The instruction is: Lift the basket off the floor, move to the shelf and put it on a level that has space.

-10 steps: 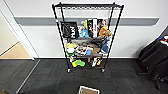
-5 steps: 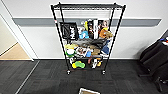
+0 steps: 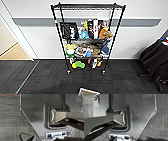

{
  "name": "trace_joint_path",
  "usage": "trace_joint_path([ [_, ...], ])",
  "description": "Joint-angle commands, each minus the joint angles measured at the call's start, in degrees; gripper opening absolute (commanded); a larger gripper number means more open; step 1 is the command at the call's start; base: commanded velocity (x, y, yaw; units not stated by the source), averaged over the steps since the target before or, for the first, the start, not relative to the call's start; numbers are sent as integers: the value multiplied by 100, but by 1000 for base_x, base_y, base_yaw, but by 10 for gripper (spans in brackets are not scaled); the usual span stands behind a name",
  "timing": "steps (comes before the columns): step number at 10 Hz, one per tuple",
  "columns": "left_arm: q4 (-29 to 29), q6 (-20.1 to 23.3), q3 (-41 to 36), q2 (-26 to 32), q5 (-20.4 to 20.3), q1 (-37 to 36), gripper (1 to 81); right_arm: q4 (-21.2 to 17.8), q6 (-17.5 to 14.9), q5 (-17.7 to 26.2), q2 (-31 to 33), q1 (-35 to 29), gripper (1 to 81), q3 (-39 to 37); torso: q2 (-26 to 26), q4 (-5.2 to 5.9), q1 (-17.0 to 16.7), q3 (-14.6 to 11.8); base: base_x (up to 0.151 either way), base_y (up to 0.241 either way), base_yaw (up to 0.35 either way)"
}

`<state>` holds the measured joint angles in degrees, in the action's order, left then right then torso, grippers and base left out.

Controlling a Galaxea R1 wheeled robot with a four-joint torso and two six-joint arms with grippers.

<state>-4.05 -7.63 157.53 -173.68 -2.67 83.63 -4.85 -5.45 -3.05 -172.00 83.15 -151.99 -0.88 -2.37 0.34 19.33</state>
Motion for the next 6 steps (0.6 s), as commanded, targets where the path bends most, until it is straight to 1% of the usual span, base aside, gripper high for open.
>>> trace_joint_path([
  [1, 27, -63, -64, 26, 416, -104, 811, -25, 26, 401, 75, -310, 811, 92, 0, 0, 0, 0, 0, 0, 0],
  [2, 70, -72, -151, 139, 425, -245, 811, -42, 26, 419, 92, -478, 811, 188, 0, 0, 0, 0, 0, 0, 0],
  [4, 115, -72, -705, 535, 416, -421, 811, -51, 35, 454, 172, -803, 811, 382, 0, 0, 0, 0, 0, 0, 0],
  [5, 238, -98, -1136, 790, 416, -569, 811, -60, 70, 472, 225, -943, 811, 426, -578, 0, 371, 0, 0, 0, 0],
  [6, 440, -107, -1365, 975, 425, -729, 811, -121, 97, 481, 233, -1058, 811, 426, -627, 0, 402, 0, 0, 0, 0],
])
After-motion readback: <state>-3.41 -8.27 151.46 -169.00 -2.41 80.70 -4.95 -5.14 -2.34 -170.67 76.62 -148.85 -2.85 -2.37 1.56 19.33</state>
